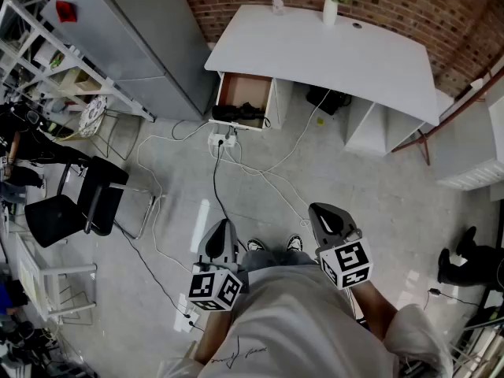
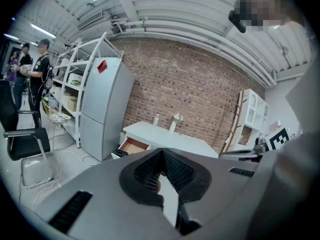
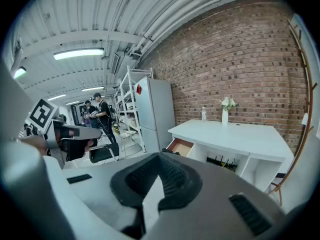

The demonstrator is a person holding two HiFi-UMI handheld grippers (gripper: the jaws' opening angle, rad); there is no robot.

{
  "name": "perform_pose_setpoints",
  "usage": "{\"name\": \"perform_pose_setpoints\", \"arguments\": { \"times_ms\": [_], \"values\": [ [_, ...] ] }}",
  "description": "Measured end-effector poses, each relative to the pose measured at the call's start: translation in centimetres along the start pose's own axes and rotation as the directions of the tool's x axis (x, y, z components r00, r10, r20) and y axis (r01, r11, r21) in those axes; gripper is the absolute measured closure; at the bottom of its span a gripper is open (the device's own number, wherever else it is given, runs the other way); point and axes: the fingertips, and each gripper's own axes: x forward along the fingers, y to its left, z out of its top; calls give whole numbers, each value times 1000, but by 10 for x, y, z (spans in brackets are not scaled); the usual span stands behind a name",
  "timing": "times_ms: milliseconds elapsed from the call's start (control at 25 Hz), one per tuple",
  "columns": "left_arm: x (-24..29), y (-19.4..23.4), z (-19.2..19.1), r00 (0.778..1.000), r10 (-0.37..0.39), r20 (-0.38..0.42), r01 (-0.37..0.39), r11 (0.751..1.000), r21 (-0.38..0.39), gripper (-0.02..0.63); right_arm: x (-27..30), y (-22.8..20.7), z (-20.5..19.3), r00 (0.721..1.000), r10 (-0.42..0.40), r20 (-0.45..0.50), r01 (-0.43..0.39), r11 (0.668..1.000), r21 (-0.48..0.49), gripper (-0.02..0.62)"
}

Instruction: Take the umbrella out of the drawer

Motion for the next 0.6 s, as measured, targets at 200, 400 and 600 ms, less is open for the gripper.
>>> {"name": "perform_pose_setpoints", "arguments": {
  "times_ms": [200,400,600],
  "values": [
    [-4,-10,8,1000,-6,27,5,1000,20,589,-9,9,15,999,23,48,-22,999,-35,581],
    [-9,-7,7,1000,12,24,-13,999,31,589,-10,15,22,997,43,66,-39,998,-56,581],
    [-11,0,12,999,40,28,-41,999,30,589,-8,13,36,991,55,126,-51,998,-33,580]
  ]
}}
